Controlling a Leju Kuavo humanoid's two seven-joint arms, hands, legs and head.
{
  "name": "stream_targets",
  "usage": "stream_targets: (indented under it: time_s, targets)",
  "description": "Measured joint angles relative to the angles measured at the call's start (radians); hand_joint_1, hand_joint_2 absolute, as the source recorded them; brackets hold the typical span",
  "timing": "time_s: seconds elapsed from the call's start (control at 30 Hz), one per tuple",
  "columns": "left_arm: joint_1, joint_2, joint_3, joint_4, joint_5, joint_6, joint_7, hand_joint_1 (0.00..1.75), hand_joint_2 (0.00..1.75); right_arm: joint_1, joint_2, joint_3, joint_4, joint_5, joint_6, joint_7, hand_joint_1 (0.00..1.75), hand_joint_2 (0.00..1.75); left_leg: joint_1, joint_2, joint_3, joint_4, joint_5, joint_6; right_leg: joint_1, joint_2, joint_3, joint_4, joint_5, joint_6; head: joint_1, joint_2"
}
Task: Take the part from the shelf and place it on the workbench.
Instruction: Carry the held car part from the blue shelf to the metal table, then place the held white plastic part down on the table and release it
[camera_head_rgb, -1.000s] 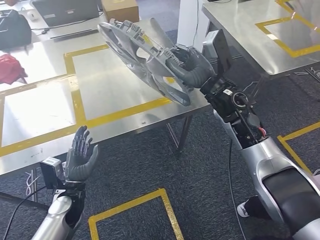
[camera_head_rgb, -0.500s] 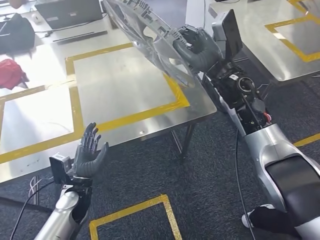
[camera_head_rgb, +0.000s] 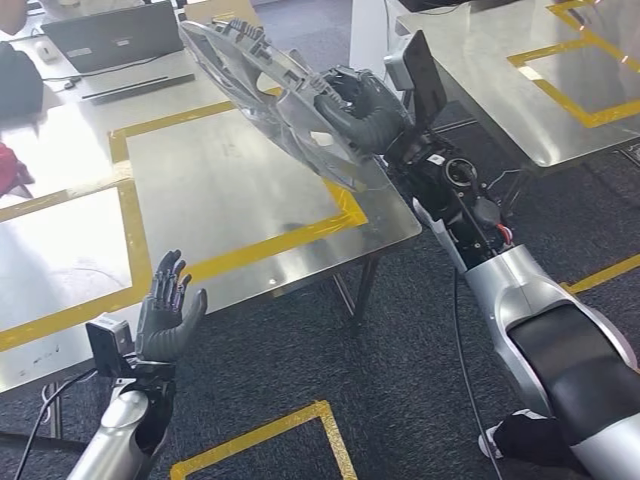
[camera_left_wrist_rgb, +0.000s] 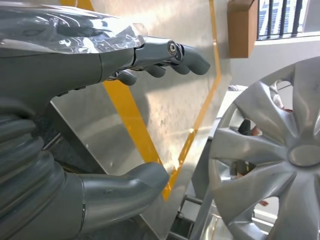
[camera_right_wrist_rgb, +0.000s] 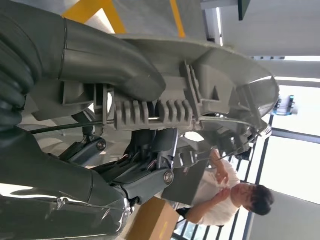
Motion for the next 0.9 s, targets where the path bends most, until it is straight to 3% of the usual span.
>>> stream_targets:
  time_s: [0.13, 0.17, 0.2, 0.23, 0.27, 0.3, 0.37, 0.4, 0.5, 0.57, 0.67, 0.7, 0.73, 0.77, 0.83, 0.9]
  targets:
    - [-0.002, 0.000, 0.000, 0.000, -0.001, 0.000, 0.000, 0.00, 1.75, -0.005, 0.002, 0.000, 0.000, 0.000, 0.000, 0.000, 1.75, 1.75, 0.007, 0.001, 0.007, -0.007, 0.000, 0.002, 0.001, -0.001, -0.001, 0.001, -0.006, 0.004, 0.001, 0.000]
    - [-0.002, -0.001, 0.000, 0.000, -0.001, 0.000, 0.000, 0.00, 1.75, -0.005, 0.002, 0.001, 0.000, -0.002, 0.000, 0.001, 1.75, 1.75, 0.011, 0.001, 0.016, -0.011, -0.004, 0.006, 0.002, -0.003, -0.023, 0.051, -0.032, 0.007, 0.007, 0.000]
    - [0.001, -0.002, 0.000, 0.000, -0.002, -0.001, 0.000, 0.00, 1.75, 0.001, 0.004, 0.002, 0.002, -0.003, 0.001, 0.004, 1.75, 1.75, 0.014, 0.000, 0.033, -0.014, -0.014, 0.010, 0.002, -0.005, -0.067, 0.134, -0.055, 0.011, 0.015, 0.000]
    - [0.004, -0.003, 0.000, 0.001, -0.003, -0.002, 0.000, 0.00, 1.75, 0.009, 0.004, 0.004, 0.003, -0.004, 0.002, 0.006, 1.75, 1.75, 0.015, -0.002, 0.049, -0.013, -0.027, 0.013, 0.001, -0.007, -0.107, 0.198, -0.061, 0.014, 0.023, 0.000]
    - [0.006, -0.005, 0.000, 0.002, -0.004, -0.002, 0.000, 0.00, 1.75, 0.015, 0.005, 0.005, 0.004, -0.005, 0.003, 0.009, 1.75, 1.75, 0.015, -0.004, 0.066, -0.010, -0.042, 0.014, 0.000, -0.008, -0.135, 0.236, -0.049, 0.017, 0.033, 0.000]
    - [0.008, -0.005, 0.000, 0.003, -0.004, -0.003, 0.000, 0.00, 1.75, 0.020, 0.006, 0.006, 0.005, -0.005, 0.004, 0.011, 1.75, 1.75, 0.015, -0.006, 0.079, -0.006, -0.055, 0.012, -0.001, -0.010, -0.137, 0.202, 0.000, 0.018, 0.038, 0.000]
    - [0.006, -0.007, 0.000, 0.003, -0.005, -0.003, 0.001, 0.00, 1.75, 0.015, 0.006, 0.007, 0.005, -0.005, 0.004, 0.012, 1.75, 1.75, 0.012, -0.010, 0.089, 0.001, -0.068, 0.004, 0.002, -0.012, -0.087, 0.075, 0.068, 0.014, 0.043, 0.000]
    - [0.006, -0.008, 0.000, 0.003, -0.005, -0.003, 0.001, 0.00, 1.75, 0.014, 0.007, 0.007, 0.005, -0.005, 0.004, 0.012, 1.75, 1.75, 0.011, -0.011, 0.087, 0.004, -0.072, 0.001, 0.004, -0.012, -0.071, 0.039, 0.073, 0.010, 0.044, 0.000]
    - [0.004, -0.008, 0.000, 0.003, -0.005, -0.003, 0.000, 0.00, 1.75, 0.008, 0.011, 0.009, 0.005, -0.005, 0.005, 0.012, 1.75, 1.75, 0.009, -0.011, 0.078, 0.012, -0.078, -0.010, 0.002, -0.010, -0.052, 0.011, 0.055, 0.000, 0.044, 0.000]
    - [-0.001, -0.008, 0.000, 0.003, -0.006, -0.004, 0.000, 0.00, 1.75, 0.000, 0.016, 0.010, 0.004, -0.005, 0.007, 0.012, 1.75, 1.75, 0.010, -0.008, 0.053, 0.064, -0.106, -0.023, -0.005, -0.010, -0.045, 0.006, 0.054, -0.008, 0.036, 0.000]
    - [-0.004, -0.008, 0.000, 0.004, -0.010, -0.004, 0.000, 0.00, 1.75, -0.007, 0.032, 0.014, 0.006, 0.001, 0.011, 0.007, 1.75, 1.75, 0.020, -0.001, -0.063, 0.266, -0.178, -0.040, -0.005, -0.008, -0.040, 0.005, 0.049, -0.017, 0.020, 0.000]
    - [-0.002, -0.008, 0.000, 0.005, -0.010, -0.005, 0.000, 0.00, 1.75, -0.007, 0.039, 0.017, 0.009, 0.004, 0.012, 0.002, 1.75, 1.75, 0.023, 0.000, -0.096, 0.310, -0.181, -0.043, -0.005, -0.007, -0.039, 0.006, 0.047, -0.018, 0.016, 0.000]
    - [-0.002, -0.008, 0.000, 0.005, -0.011, -0.005, 0.000, 0.00, 1.75, -0.009, 0.046, 0.022, 0.013, 0.008, 0.012, -0.004, 1.75, 1.75, 0.026, 0.000, -0.110, 0.315, -0.164, -0.044, -0.006, -0.006, -0.036, 0.006, 0.043, -0.018, 0.013, 0.000]
    - [-0.002, -0.008, 0.000, 0.006, -0.011, -0.006, 0.000, 0.00, 1.75, -0.012, 0.054, 0.026, 0.018, 0.014, 0.012, -0.010, 1.75, 1.75, 0.028, 0.001, -0.104, 0.280, -0.128, -0.044, -0.006, -0.004, -0.031, 0.007, 0.039, -0.017, 0.010, 0.000]
    - [-0.006, -0.008, 0.000, 0.006, -0.012, -0.007, -0.001, 0.00, 1.75, -0.024, 0.071, 0.036, 0.029, 0.028, 0.012, -0.023, 1.75, 1.75, 0.029, 0.002, -0.049, 0.137, -0.042, -0.040, -0.005, -0.003, -0.024, 0.010, 0.028, -0.009, 0.006, 0.000]
    - [-0.009, -0.009, 0.000, 0.007, -0.013, -0.008, -0.001, 0.00, 1.75, -0.042, 0.087, 0.047, 0.044, 0.040, 0.010, -0.035, 1.75, 1.75, 0.027, 0.001, -0.008, 0.039, -0.009, -0.034, -0.001, -0.001, -0.023, 0.014, 0.019, 0.001, 0.003, 0.000]
